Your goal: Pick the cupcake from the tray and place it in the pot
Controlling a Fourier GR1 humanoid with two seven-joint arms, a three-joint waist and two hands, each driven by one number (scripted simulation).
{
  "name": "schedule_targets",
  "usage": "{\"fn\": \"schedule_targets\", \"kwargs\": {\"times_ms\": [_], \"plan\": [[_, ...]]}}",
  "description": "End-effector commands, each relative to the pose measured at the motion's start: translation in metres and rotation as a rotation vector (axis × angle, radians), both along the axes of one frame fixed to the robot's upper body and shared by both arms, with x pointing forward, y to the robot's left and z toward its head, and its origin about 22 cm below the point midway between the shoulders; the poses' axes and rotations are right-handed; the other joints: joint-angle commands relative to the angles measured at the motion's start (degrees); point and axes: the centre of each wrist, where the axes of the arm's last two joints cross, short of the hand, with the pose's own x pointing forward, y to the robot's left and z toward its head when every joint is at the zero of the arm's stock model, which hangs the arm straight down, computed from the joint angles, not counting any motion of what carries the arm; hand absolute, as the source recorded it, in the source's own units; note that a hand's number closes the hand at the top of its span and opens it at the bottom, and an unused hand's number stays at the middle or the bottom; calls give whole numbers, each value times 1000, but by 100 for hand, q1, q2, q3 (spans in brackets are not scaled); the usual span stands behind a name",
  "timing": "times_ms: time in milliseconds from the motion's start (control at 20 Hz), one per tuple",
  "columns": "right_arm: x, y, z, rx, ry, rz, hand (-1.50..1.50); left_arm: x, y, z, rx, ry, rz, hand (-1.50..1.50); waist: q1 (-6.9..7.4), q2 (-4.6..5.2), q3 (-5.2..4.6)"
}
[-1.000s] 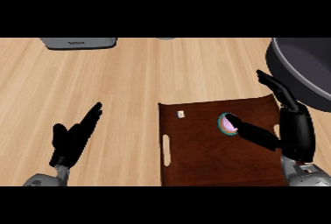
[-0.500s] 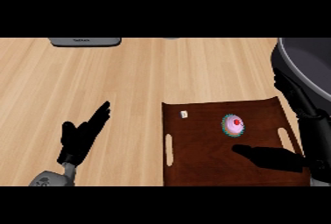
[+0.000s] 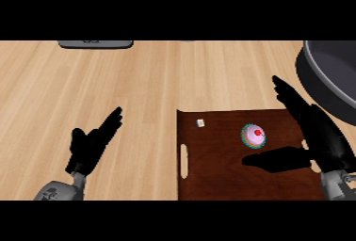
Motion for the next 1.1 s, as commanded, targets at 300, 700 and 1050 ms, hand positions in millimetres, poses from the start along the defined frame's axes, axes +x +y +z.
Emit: {"fn": "schedule_targets", "kwargs": {"times_ms": [300, 700, 1050], "plan": [[20, -18, -71, -137, 195, 109, -150, 4, 8, -2, 19, 11, 6, 0, -36, 0, -2], [30, -66, -78, -95, 84, 34, -150, -3, 3, -17, -9, 2, -11, 0, -43, 2, -3], [-5, -70, -100, 105, 72, 107, -150, 2, 8, 0, 5, 10, 5, 0, -80, -9, -2]]}}
